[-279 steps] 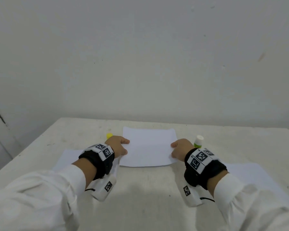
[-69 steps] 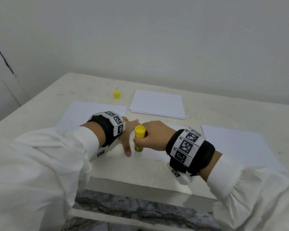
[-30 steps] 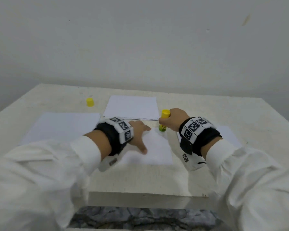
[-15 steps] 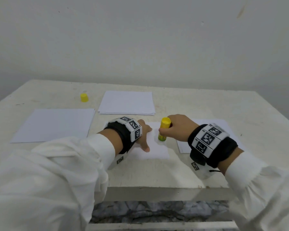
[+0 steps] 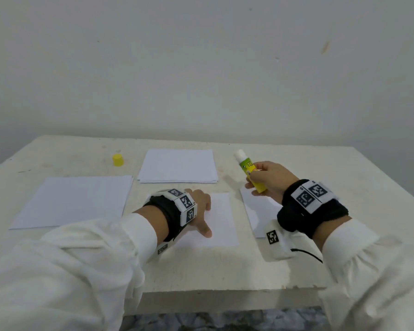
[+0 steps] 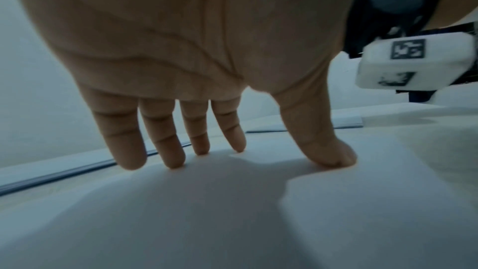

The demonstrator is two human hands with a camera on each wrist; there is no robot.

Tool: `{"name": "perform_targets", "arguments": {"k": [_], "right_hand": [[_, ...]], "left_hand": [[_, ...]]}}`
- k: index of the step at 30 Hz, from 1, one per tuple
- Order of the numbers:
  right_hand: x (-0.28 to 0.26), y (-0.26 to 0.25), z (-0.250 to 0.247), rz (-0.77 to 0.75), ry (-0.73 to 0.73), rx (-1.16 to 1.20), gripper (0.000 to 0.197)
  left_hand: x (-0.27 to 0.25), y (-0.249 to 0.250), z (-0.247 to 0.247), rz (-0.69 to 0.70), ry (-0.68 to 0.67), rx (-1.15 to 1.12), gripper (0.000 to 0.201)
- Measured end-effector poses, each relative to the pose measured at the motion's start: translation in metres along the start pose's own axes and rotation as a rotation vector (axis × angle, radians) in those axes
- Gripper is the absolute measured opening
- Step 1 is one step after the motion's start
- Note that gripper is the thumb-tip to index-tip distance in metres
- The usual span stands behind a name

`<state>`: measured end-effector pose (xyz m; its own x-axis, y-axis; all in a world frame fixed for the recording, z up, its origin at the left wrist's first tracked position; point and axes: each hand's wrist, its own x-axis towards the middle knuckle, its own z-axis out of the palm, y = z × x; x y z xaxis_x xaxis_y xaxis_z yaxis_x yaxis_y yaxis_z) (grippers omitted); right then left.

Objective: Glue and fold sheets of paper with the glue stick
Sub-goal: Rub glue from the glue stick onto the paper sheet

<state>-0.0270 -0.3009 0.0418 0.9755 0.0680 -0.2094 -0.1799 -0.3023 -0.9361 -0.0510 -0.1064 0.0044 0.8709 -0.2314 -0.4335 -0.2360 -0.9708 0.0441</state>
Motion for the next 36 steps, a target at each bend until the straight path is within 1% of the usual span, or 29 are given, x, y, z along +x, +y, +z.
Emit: {"name": "perform_targets", "arguments": {"k": [2,3,5,8,11,13,15,18,20,21,23,24,26,28,30,31,33,34,36], "right_hand": [[0.023,0.003,0.007,0.023,0.055,0.060,0.020],[0.035,0.005,0.011,0.019,0.087,0.023,0.025],[0.055,0.007,0.018,0.007,0.146,-0.121,0.036],[0.074,0.006,0.026,0.011,0.216,-0.377,0.041],[0.086,0.004,0.032,0.059,0.185,-0.544,0.049],[0.088,0.003,0.034,0.088,0.140,-0.622,0.051],[0.089,0.002,0.035,0.100,0.134,-0.663,0.050],[0.086,0.002,0.037,0.118,0.139,-0.672,0.052],[0.078,0.000,0.039,0.179,0.167,-0.681,0.058],[0.072,-0.001,0.039,0.209,0.193,-0.727,0.057],[0.058,-0.006,0.037,0.256,0.214,-0.829,0.046],[0.050,-0.009,0.035,0.263,0.183,-0.864,0.040],[0.033,-0.013,0.036,0.241,0.077,-0.891,0.029],[0.020,-0.017,0.044,0.159,-0.047,-0.920,0.020],[0.009,-0.026,0.059,0.091,-0.209,-0.979,0.023],[0.004,-0.034,0.071,0.058,-0.261,-0.997,0.025],[0.000,-0.051,0.103,-0.024,-0.312,-1.006,0.025],[0.002,-0.057,0.121,-0.060,-0.321,-1.018,0.025],[0.014,-0.068,0.170,-0.108,-0.348,-1.049,0.027]], "left_hand": [[0.001,-0.003,0.000,0.019,-0.004,-0.011,0.076],[0.002,-0.005,0.000,0.029,-0.005,-0.026,0.074],[0.005,-0.010,-0.001,0.052,-0.020,-0.044,0.070],[0.007,-0.014,0.001,0.064,-0.038,-0.037,0.065],[0.007,-0.015,0.004,0.089,-0.024,-0.016,0.063],[0.006,-0.017,0.006,0.104,-0.010,-0.014,0.062],[0.005,-0.020,0.008,0.103,0.017,-0.025,0.060],[0.002,-0.022,0.012,0.096,0.079,0.010,0.048],[-0.001,-0.024,0.014,0.102,0.098,0.010,0.040],[-0.003,-0.025,0.014,0.110,0.104,-0.009,0.038],[-0.011,-0.031,0.016,0.114,0.125,-0.084,0.039],[-0.015,-0.038,0.016,0.109,0.150,-0.124,0.040],[-0.026,-0.057,0.016,0.079,0.199,-0.177,0.038],[-0.039,-0.086,0.015,0.026,0.206,-0.178,0.033],[-0.053,-0.122,0.014,-0.065,0.196,-0.175,0.027],[-0.060,-0.143,0.014,-0.119,0.199,-0.181,0.025],[-0.073,-0.186,0.015,-0.236,0.202,-0.205,0.024],[-0.078,-0.205,0.015,-0.293,0.189,-0.218,0.028],[-0.089,-0.246,0.016,-0.389,0.136,-0.212,0.050]]}}
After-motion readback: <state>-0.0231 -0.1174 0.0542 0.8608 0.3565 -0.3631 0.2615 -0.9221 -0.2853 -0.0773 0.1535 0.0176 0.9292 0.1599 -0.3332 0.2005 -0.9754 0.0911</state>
